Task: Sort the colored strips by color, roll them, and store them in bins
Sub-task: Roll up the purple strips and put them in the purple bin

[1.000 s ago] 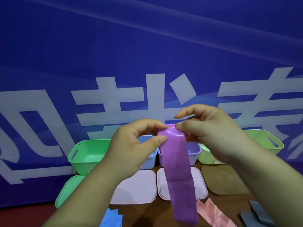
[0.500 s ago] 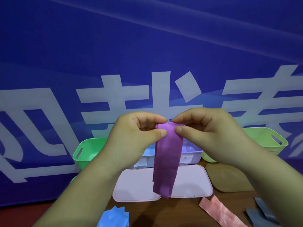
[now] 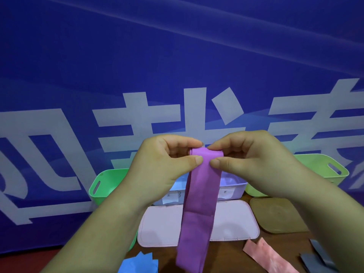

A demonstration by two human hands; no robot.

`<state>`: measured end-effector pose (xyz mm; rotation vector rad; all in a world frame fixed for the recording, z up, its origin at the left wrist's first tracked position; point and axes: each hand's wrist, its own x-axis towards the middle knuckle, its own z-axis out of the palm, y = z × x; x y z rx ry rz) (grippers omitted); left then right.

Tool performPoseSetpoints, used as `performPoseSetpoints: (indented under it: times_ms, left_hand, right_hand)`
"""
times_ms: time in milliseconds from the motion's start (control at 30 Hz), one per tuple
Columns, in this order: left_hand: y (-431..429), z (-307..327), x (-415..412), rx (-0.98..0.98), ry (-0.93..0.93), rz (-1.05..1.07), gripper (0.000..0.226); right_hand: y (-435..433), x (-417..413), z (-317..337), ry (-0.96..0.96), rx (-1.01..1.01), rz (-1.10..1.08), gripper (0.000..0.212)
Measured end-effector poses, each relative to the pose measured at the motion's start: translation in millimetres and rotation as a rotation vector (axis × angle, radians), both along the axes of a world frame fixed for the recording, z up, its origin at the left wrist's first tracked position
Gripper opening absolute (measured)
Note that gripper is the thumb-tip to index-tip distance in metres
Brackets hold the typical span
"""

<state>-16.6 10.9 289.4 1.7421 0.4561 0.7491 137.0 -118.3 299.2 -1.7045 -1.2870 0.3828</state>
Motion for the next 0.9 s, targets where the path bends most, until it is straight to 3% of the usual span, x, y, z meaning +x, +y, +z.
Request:
performPoseSetpoints:
  times_ms: [133,433,633,900]
  left_hand:
    - [2,-2,0,0.047,-0.017,-0.023,0.034]
    - [9,-13,3,0.354,0.025,0.059,0.039]
    - [11,-21,6,0.372,0.091,0.06,0.036]
    - [15,-26,6,0.494,0.158,0.037,0.023]
  right_hand:
    - [1,4,4,0.029,-0.038,0.027,0.015]
    - [4,8,9,0.024,-0.174,0.023,0.01]
    - [8,9,12,-0.143,-0.316,0.003,0.008]
    - [8,9,15,-0.081,-0.323,0.037,0.011]
